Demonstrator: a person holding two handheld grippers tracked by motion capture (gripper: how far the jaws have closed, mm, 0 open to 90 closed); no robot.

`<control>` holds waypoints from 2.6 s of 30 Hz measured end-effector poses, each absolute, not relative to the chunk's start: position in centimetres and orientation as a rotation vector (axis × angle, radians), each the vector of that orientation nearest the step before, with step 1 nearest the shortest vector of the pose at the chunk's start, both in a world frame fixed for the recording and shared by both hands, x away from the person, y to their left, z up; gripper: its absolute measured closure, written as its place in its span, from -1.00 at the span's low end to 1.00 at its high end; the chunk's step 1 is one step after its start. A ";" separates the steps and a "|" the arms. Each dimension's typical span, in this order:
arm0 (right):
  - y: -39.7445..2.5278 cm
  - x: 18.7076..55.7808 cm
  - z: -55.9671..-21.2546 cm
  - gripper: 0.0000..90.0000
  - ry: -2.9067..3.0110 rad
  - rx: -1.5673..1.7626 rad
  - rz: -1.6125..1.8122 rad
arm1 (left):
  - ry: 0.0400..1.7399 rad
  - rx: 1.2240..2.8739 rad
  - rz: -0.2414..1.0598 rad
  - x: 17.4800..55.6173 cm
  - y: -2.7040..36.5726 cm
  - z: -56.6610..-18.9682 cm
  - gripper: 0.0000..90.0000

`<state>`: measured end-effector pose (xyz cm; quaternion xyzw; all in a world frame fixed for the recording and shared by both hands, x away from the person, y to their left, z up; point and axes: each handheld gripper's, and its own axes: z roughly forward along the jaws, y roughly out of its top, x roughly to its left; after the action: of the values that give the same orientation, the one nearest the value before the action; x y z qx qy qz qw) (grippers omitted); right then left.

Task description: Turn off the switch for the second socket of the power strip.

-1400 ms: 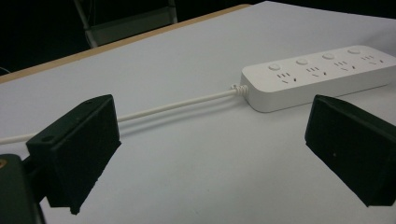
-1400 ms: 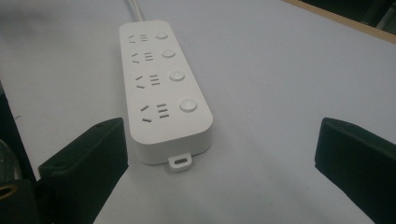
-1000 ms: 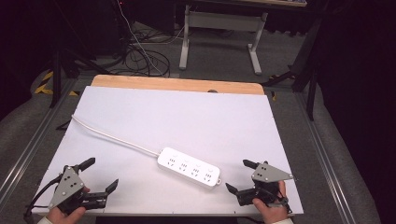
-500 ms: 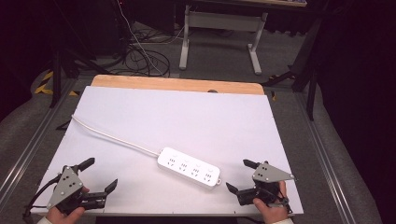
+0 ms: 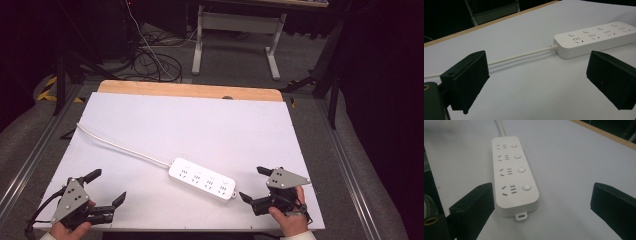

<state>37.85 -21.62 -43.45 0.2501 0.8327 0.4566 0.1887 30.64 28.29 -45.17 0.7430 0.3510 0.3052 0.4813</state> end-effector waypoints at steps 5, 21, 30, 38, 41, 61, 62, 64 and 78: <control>-20.7 38.6 -42.3 -0.86 2.339 0.695 1.298 | 0.856 1.813 0.752 30.6 28.3 -45.2 -0.89; -17.5 40.6 -40.6 -0.84 2.383 0.643 1.293 | 0.859 1.821 0.756 30.7 28.3 -45.2 -0.89; -15.5 41.6 -40.2 -0.83 2.402 0.613 1.302 | 0.861 1.817 0.752 30.7 28.2 -45.2 -0.88; -13.8 42.3 -39.9 -0.80 2.417 0.590 1.321 | 0.858 1.815 0.756 30.7 28.2 -45.2 -0.88; -13.0 42.6 -39.8 -0.79 2.429 0.576 1.331 | 0.860 1.815 0.757 30.7 28.3 -45.2 -0.88; -9.1 44.3 -40.5 -0.72 2.472 0.568 1.296 | 0.861 1.815 0.754 30.7 28.2 -45.2 -0.88; -8.8 44.5 -40.7 -0.71 2.479 0.575 1.290 | 0.857 1.819 0.760 30.7 28.3 -45.2 -0.88; -8.7 44.5 -40.7 -0.71 2.481 0.577 1.293 | 0.859 1.815 0.755 30.7 28.2 -45.2 -0.88; -8.3 44.2 -40.7 0.00 2.433 0.579 1.275 | 0.853 1.825 0.761 30.7 28.1 -45.2 -0.88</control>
<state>44.17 -8.27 -40.75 0.2032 0.8547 0.4479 0.1663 30.75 28.09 -45.24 0.7460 0.3488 0.3111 0.4744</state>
